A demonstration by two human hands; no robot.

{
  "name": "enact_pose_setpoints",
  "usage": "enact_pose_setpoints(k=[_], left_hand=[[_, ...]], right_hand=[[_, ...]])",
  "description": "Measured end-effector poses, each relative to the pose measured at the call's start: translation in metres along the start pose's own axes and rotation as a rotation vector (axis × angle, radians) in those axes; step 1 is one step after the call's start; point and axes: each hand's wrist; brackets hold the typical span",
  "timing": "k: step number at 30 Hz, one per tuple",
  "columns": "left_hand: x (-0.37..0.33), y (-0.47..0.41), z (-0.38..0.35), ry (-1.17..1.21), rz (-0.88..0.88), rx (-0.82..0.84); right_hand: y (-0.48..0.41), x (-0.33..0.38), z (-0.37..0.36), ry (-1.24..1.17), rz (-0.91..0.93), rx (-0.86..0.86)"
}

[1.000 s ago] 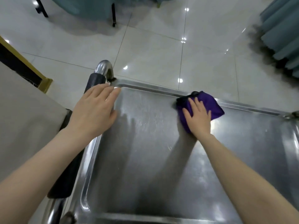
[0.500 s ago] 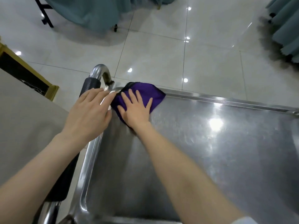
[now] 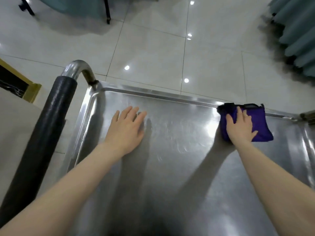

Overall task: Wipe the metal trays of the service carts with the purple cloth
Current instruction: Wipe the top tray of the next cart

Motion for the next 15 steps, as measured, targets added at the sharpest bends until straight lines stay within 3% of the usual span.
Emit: enact_pose_setpoints(k=[2,9,13,15], left_hand=[[-0.011,-0.004,-0.009,0.057,-0.008,0.009],[-0.046,0.000,-0.027,0.078,0.171,-0.014],[-0.050,0.004,-0.037,0.054,0.220,-0.055],[-0.062,0.000,-0.040,0.054,0.205,-0.099]], right_hand=[[0.017,0.026,-0.015,-0.011,0.053,-0.017],[0.112,0.152,-0.069,0.070,0.708,0.188],[0.089,0.121,-0.060,0.081,0.853,0.187],[0.059,0.069,-0.045,0.034,0.783,0.125]])
Point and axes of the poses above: each hand's wrist, its own y-axis away from the middle knuckle, its own z-axis out of the back of the hand, x = y × z, and after that the axes turned 2 degrees about -x, right-handed
